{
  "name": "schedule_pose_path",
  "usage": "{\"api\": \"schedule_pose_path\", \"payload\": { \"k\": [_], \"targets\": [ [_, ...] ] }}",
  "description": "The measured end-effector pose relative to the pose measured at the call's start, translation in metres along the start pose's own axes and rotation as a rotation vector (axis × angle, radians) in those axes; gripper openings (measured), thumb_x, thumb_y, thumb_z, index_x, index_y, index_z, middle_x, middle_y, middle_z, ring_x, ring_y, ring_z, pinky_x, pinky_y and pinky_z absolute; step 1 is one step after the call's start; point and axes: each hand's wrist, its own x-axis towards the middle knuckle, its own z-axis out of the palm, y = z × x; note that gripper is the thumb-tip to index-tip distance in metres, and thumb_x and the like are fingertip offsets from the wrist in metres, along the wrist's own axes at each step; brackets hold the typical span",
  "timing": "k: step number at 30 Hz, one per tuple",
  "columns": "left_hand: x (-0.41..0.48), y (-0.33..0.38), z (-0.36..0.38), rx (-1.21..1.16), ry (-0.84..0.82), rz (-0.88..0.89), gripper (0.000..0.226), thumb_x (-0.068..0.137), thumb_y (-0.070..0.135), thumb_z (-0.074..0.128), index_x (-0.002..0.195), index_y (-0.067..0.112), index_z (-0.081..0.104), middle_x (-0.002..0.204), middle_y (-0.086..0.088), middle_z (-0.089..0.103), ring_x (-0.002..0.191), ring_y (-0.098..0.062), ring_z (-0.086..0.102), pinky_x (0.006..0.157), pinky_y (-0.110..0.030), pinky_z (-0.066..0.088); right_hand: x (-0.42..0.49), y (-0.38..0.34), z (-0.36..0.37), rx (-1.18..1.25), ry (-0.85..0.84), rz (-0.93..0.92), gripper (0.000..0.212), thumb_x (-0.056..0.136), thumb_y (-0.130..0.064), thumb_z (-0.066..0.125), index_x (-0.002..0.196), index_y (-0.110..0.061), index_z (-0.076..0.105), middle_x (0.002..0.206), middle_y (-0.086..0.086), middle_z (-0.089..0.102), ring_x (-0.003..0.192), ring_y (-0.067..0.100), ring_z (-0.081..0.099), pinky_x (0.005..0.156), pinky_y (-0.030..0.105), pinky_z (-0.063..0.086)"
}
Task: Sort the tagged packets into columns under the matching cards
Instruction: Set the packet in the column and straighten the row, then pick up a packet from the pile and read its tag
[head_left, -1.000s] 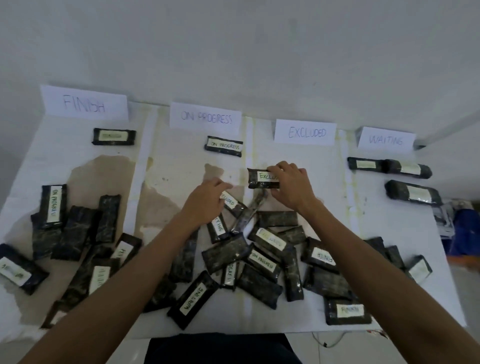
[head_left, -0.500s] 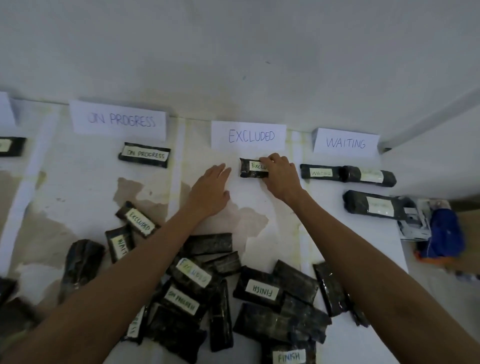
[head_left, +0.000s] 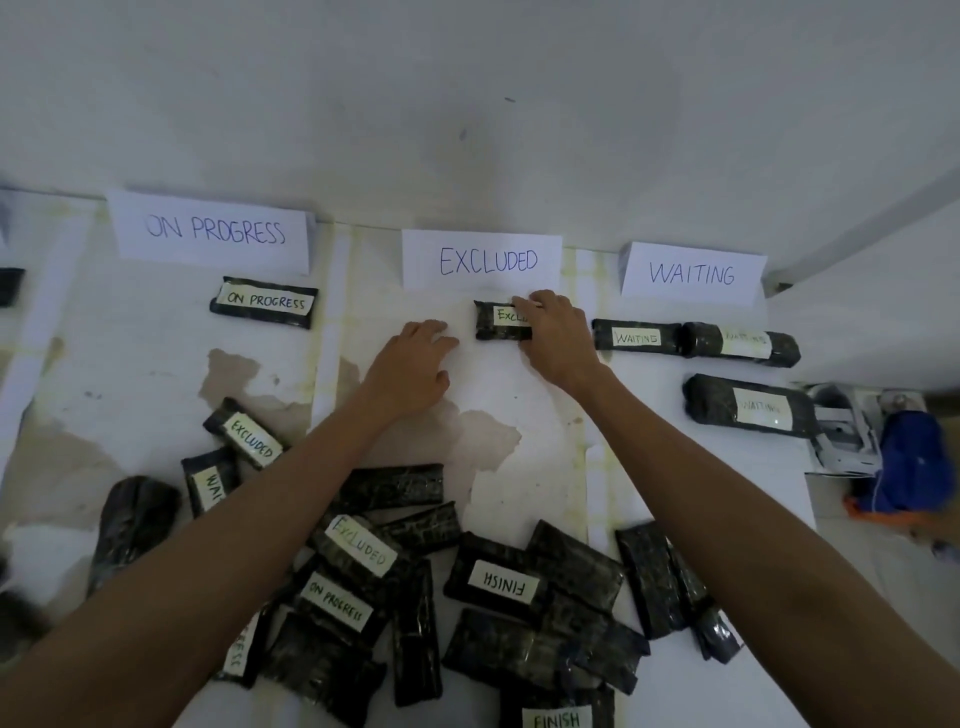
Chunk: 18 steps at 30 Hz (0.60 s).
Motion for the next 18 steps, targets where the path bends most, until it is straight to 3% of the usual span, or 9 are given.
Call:
{"api": "schedule_pose_path", "payload": {
  "k": [4, 8, 11, 14, 18],
  "targets": [
    [-0.034, -0.003, -0.012, -0.066, -0.061, -0.010, 0.044, 0.085, 0.010, 0.053, 0.129, 0.010, 0.053, 0.131, -0.010, 0.050, 0.118, -0.029, 0.045, 0.097, -0.042, 0.040, -0.023, -0.023, -0.008, 0.078, 0.014, -0.039, 0.058, 0.082, -0.004, 0.058, 0.138, -0.013, 0.043, 0.139, 0.014, 0.043, 0.126, 0.032, 0.041, 0.102, 0.041, 0.033],
    [-0.085, -0.006, -0.016, -0.012, -0.123, 0.031, 0.040, 0.082, 0.016, 0.047, 0.119, 0.010, 0.059, 0.122, -0.009, 0.058, 0.112, -0.030, 0.051, 0.093, -0.043, 0.045, -0.068, -0.063, -0.012, 0.292, -0.236, -0.156, 0.047, 0.084, -0.012, 0.062, 0.129, -0.016, 0.052, 0.127, 0.009, 0.055, 0.116, 0.026, 0.052, 0.099, 0.041, 0.042],
    [-0.127, -0.007, -0.008, 0.035, -0.096, 0.047, 0.040, 0.076, 0.015, 0.059, 0.116, 0.011, 0.061, 0.107, -0.011, 0.061, 0.102, -0.031, 0.054, 0.092, -0.043, 0.046, -0.104, -0.097, 0.002, 0.308, -0.374, -0.258, 0.049, 0.080, -0.018, 0.067, 0.127, -0.018, 0.054, 0.124, 0.007, 0.056, 0.112, 0.023, 0.052, 0.096, 0.039, 0.044],
    [-0.156, -0.011, 0.004, 0.169, -0.097, 0.082, 0.050, 0.071, 0.029, 0.057, 0.120, 0.015, 0.058, 0.104, -0.012, 0.060, 0.101, -0.035, 0.055, 0.095, -0.047, 0.045, -0.126, -0.119, 0.020, 0.211, -0.374, -0.307, 0.053, 0.078, -0.020, 0.069, 0.128, -0.017, 0.052, 0.122, 0.008, 0.051, 0.111, 0.027, 0.047, 0.092, 0.042, 0.044],
    [-0.162, -0.012, 0.006, 0.168, -0.052, 0.076, 0.046, 0.079, 0.032, 0.066, 0.120, 0.013, 0.058, 0.103, -0.013, 0.059, 0.091, -0.034, 0.056, 0.078, -0.041, 0.048, -0.128, -0.123, 0.024, 0.242, -0.368, -0.272, 0.046, 0.078, -0.017, 0.068, 0.122, -0.013, 0.056, 0.115, 0.011, 0.050, 0.105, 0.029, 0.049, 0.089, 0.042, 0.045]
  ]
}}
